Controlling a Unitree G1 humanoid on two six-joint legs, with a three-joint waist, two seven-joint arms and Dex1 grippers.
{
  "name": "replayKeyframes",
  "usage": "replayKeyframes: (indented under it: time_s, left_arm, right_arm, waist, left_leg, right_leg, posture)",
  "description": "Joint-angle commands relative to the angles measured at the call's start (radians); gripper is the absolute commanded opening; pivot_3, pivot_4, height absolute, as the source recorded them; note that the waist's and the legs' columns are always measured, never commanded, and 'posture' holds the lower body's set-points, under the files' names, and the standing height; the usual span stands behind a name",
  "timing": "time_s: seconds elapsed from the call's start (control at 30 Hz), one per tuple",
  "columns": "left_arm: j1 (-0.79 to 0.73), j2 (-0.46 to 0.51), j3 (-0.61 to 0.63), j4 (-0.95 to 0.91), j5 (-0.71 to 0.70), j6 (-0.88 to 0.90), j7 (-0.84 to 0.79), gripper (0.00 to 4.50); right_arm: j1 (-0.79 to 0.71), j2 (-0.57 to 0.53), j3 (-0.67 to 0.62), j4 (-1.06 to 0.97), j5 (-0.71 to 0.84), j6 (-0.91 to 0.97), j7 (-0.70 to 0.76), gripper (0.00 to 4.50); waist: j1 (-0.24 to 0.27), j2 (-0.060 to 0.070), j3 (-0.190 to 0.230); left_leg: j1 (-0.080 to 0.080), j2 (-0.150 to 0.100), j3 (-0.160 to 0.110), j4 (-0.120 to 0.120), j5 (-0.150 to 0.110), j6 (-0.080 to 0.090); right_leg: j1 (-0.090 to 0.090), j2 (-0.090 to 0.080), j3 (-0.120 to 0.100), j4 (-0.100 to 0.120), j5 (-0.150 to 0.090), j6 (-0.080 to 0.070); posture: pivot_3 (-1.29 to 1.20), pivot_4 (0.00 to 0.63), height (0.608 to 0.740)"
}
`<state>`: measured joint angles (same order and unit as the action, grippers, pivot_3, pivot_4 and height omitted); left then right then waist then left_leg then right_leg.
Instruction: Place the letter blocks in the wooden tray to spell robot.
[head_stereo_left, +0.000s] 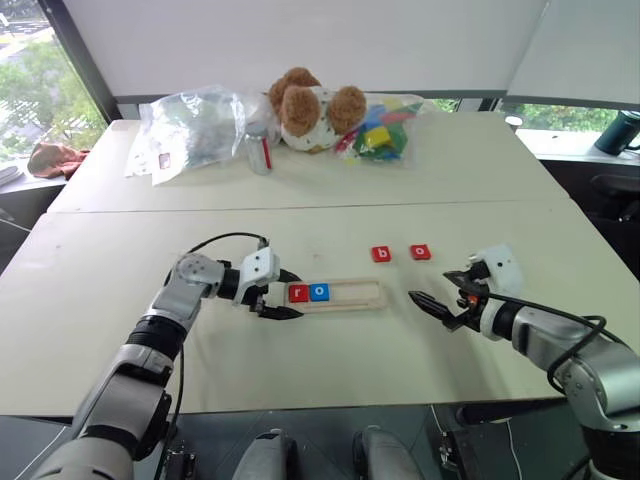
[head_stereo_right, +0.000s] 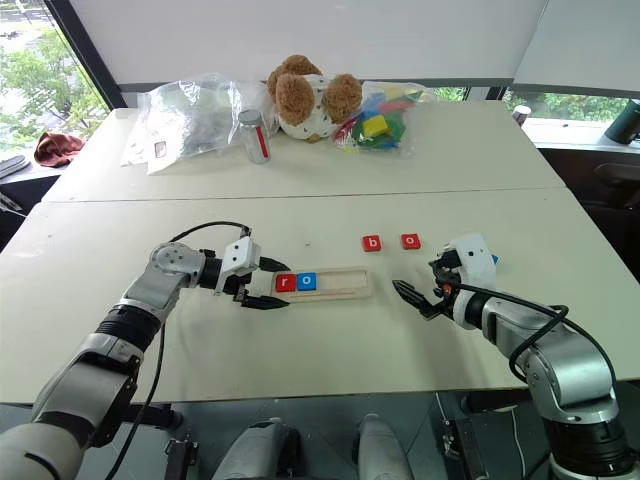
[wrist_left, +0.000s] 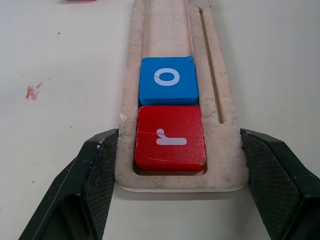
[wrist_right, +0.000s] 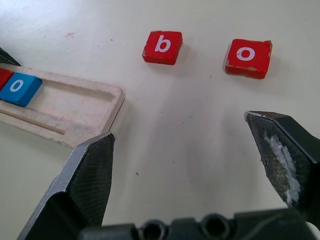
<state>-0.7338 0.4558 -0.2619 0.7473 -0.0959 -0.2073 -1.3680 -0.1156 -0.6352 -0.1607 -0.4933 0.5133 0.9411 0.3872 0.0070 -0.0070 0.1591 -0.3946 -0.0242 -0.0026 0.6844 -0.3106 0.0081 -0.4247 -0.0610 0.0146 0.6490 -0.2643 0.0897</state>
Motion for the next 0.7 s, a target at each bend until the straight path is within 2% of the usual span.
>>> replayKeyframes:
  time_s: [0.03,0.07,0.1,0.3,0.47,0.57,0.7]
  left_arm:
    - [-0.018,-0.007,-0.002,0.036,0.021,-0.037,-0.023,3.11]
    - [-0.017,-0.009,-0.001,0.04,0.022,-0.042,-0.026,4.14]
    - [-0.013,-0.009,0.0,0.042,0.024,-0.049,-0.026,4.46]
    - [0.053,0.017,0.036,-0.063,0.005,-0.015,0.012,4.46]
    - [0.113,0.143,0.11,-0.254,-0.055,0.113,-0.001,4.46]
    - [0.198,0.256,0.157,-0.41,-0.078,0.198,0.0,4.46]
    - [0.298,0.332,0.242,-0.629,-0.148,0.363,0.064,4.46]
  right_arm:
    - [-0.02,0.016,0.0,-0.043,-0.012,0.007,-0.031,4.5]
    - [-0.025,0.02,0.006,-0.042,-0.015,0.008,-0.035,4.5]
    - [-0.032,0.023,0.012,-0.04,-0.018,0.009,-0.04,4.5]
    - [-0.081,0.016,0.043,0.004,-0.053,-0.011,-0.034,4.5]
    - [-0.237,0.123,0.133,0.101,-0.095,0.003,-0.088,4.5]
    - [-0.315,0.212,0.179,0.193,-0.138,0.011,-0.146,4.5]
    - [-0.367,0.29,0.198,0.273,-0.165,-0.003,-0.17,4.5]
  waist:
    - [0.0,0.0,0.0]
    - [0.0,0.0,0.0]
    - [0.0,0.0,0.0]
    - [0.0,0.0,0.0]
    - [-0.026,-0.001,0.001]
    - [-0.027,-0.001,0.001]
    - [-0.021,-0.001,0.001]
  left_leg:
    - [0.0,0.0,0.0,0.0,0.0,0.0]
    - [0.0,0.0,0.0,0.0,0.0,0.0]
    - [0.0,0.0,0.0,0.0,0.0,0.0]
    - [0.0,0.0,0.0,0.0,0.0,0.0]
    - [0.001,0.002,-0.001,-0.001,0.0,0.0]
    - [0.002,0.004,-0.001,-0.002,0.0,0.0]
    - [0.001,0.004,-0.001,-0.004,0.0,-0.001]
  right_leg:
    - [0.0,0.0,0.0,0.0,0.0,0.0]
    - [0.0,0.0,0.0,0.0,0.0,0.0]
    - [0.0,0.0,0.0,0.0,0.0,0.0]
    - [0.0,0.0,0.0,0.0,0.0,0.0]
    - [-0.001,0.001,0.001,0.001,0.0,0.0]
    - [-0.002,0.003,0.001,0.002,0.0,0.0]
    - [-0.003,0.001,0.001,0.002,0.0,0.0]
  posture:
    - [0.0,0.15,0.74]
    - [0.0,0.15,0.74]
    - [0.0,0.15,0.74]
    - [0.0,0.15,0.74]
    - [0.0,0.15,0.74]
    - [0.0,0.15,0.74]
    - [0.0,0.15,0.74]
